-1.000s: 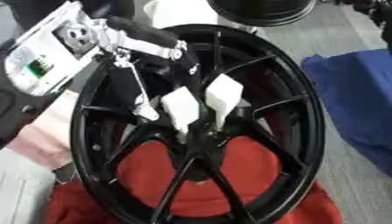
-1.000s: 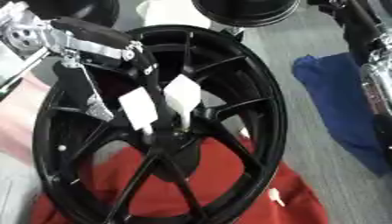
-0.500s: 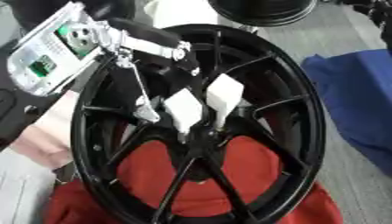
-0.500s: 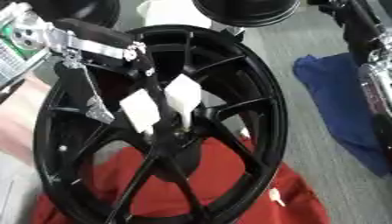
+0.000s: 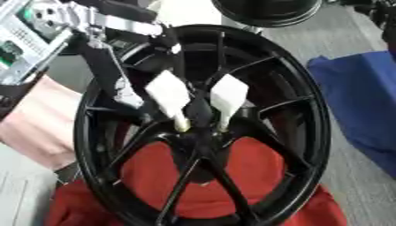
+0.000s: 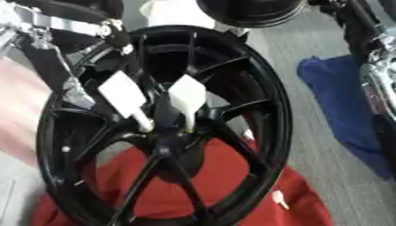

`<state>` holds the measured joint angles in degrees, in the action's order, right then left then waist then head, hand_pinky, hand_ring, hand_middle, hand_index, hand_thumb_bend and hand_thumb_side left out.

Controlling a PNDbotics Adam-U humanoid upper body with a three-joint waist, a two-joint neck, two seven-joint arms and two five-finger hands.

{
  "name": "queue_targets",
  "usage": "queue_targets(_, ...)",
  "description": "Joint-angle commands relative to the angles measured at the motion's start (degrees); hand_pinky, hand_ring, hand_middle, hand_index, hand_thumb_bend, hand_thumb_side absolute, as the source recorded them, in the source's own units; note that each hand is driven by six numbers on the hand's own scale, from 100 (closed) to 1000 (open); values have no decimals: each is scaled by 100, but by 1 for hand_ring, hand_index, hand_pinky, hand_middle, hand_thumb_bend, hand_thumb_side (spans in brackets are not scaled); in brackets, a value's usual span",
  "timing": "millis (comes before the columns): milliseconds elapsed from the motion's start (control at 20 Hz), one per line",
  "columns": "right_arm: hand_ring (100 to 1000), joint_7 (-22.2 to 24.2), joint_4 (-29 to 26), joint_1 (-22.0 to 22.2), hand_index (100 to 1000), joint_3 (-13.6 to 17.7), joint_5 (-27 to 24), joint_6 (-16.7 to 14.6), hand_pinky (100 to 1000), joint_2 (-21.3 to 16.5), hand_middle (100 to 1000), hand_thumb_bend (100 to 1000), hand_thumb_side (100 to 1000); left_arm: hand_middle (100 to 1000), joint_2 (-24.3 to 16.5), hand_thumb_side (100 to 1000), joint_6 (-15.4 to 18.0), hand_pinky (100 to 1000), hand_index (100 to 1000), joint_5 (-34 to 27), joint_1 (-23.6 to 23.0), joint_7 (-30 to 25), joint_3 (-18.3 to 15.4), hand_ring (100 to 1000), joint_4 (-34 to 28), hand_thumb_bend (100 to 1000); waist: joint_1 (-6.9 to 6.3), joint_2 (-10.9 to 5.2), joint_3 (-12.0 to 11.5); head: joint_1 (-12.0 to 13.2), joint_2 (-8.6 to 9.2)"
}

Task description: Pull the pin out of the wheel hub.

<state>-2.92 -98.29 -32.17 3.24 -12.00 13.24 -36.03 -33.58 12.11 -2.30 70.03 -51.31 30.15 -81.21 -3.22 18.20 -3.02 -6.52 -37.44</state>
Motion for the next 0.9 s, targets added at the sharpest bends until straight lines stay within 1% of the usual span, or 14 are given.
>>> queue_targets(50,829,-35,-43,-31,682,90,20,-23,956,-170,689,100,707,231,-453,100,-38,612,268,-245,17,-65,-473,475,-198,449,43,-225,-43,-67,-38)
queue_targets(200,829,-60,-37,15,682,118,11,-35,956,-205,689,100,693,225,-838,100,-128,612,262,-520,-141,32,-972,471,-233,451,53,-273,-114,-164,-54)
queue_targets(350,829,-87,-25,73,681,147,12,-41,955,-263,689,100,681,228,-1243,100,-179,615,265,-637,-399,360,-1428,472,-188,448,50,-323,-199,-301,-110)
queue_targets(500,829,-110,-31,114,682,178,10,-47,955,-306,689,100,674,230,-1664,100,-152,616,268,-599,-788,747,-1848,474,-113,448,61,-354,-271,-379,-138)
queue_targets(600,828,-135,-44,135,681,203,8,-58,954,-344,689,100,668,235,-1969,100,-113,618,277,-594,-1143,1019,-2132,478,-91,443,63,-360,-316,-431,-147)
queue_targets(700,828,-166,-57,147,681,234,-2,-70,954,-371,689,100,665,244,-2296,100,-92,618,294,-605,-1619,1328,-2459,481,-49,427,65,-357,-371,-471,-148)
queue_targets(800,828,-191,-67,157,681,257,-13,-77,954,-387,689,100,664,258,-2536,100,-103,618,315,-607,-2120,1655,-2758,485,38,410,74,-349,-416,-504,-140)
queue_targets(850,828,-200,-69,165,681,265,-16,-78,954,-394,689,100,664,273,-2614,100,-100,620,334,-604,-2371,1814,-2897,490,70,422,81,-345,-434,-519,-134)
queue_targets(900,828,-209,-70,178,681,275,-17,-80,954,-402,689,100,664,294,-2668,100,-89,624,358,-594,-2621,1951,-3024,498,96,452,91,-343,-449,-539,-126)
